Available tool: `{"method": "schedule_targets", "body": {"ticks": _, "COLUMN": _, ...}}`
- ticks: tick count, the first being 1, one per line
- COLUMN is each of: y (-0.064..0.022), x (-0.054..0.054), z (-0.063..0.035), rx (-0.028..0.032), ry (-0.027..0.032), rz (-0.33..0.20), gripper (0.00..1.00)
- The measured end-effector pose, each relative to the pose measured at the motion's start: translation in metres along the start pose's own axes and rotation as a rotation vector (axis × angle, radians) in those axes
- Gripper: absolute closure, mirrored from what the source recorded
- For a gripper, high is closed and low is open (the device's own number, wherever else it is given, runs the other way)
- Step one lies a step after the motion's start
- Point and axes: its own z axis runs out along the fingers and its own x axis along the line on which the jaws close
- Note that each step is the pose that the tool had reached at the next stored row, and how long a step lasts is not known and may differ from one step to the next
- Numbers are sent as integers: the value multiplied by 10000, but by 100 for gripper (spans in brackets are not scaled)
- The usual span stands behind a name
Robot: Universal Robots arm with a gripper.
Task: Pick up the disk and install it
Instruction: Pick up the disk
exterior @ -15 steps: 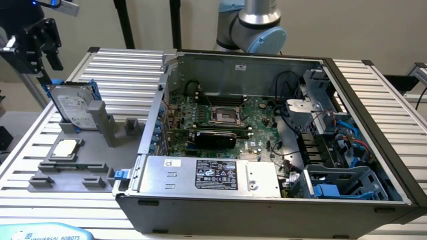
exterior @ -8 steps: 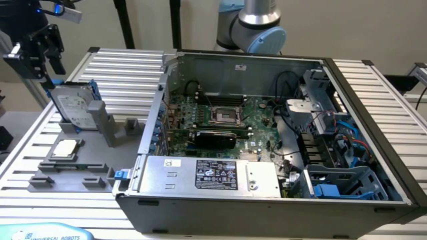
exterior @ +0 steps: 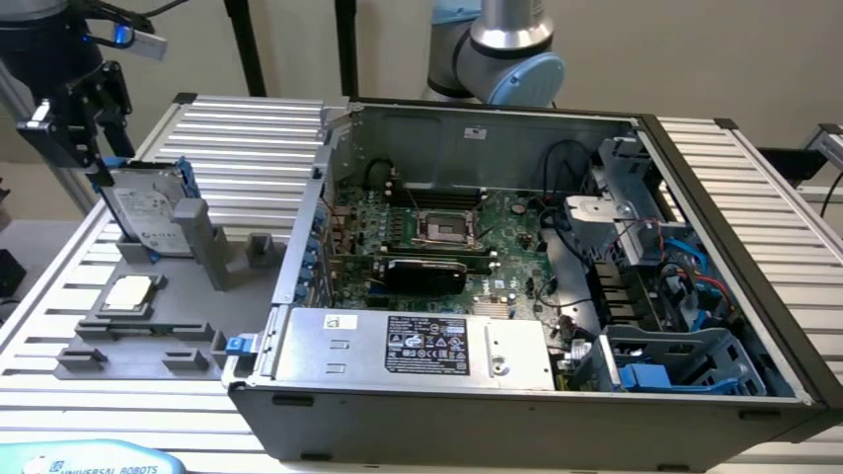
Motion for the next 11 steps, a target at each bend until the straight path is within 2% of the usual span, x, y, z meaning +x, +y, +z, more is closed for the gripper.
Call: {"method": "schedule_targets", "body": {"ticks": 11, "y": -3, "x": 0, "z": 199, "rx": 2, "ry": 0, "rz": 1, "gripper": 40}}
